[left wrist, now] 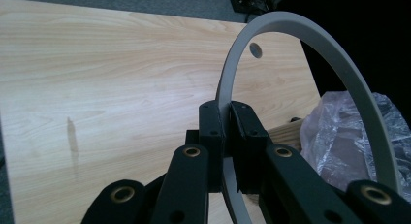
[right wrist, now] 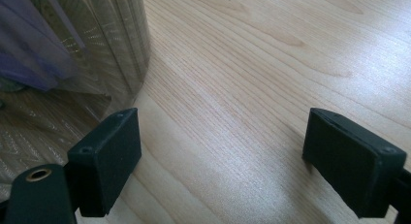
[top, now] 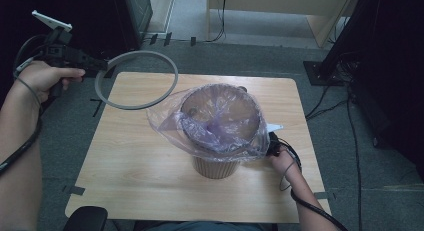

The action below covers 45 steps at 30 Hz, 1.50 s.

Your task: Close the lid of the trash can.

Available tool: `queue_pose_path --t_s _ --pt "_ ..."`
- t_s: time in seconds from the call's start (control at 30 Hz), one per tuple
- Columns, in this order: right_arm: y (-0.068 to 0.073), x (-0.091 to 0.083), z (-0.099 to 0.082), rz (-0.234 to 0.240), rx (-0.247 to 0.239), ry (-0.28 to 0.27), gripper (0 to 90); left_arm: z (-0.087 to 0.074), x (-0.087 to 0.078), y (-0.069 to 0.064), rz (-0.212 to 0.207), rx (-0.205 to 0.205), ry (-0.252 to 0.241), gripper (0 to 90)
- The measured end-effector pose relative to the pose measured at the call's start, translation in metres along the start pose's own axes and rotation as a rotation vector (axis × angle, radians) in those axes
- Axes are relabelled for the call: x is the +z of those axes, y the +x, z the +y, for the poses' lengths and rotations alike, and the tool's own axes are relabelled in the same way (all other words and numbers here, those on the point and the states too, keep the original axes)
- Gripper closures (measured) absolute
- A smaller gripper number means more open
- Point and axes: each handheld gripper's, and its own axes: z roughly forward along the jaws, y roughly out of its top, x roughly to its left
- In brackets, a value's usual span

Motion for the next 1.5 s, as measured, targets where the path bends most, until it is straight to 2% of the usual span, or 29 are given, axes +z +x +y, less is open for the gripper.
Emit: queue_pose_path --t_s 0.7,0.9,1.5 --pt "0.000 0.000 0.000 0.000 0.000 0.000 13.2 0.014 0.035 -0.049 -0.058 0.094 0.060 84.4" --pt "0.000 0.000 0.000 0.000 0.000 0.000 13.2 0.012 0.045 -0.060 -0.084 0.122 0.082 84.4" --pt "0.000 0.000 0.000 0.000 -0.001 0.000 13.2 0.005 0.082 -0.091 -0.117 0.221 0.151 84.4"
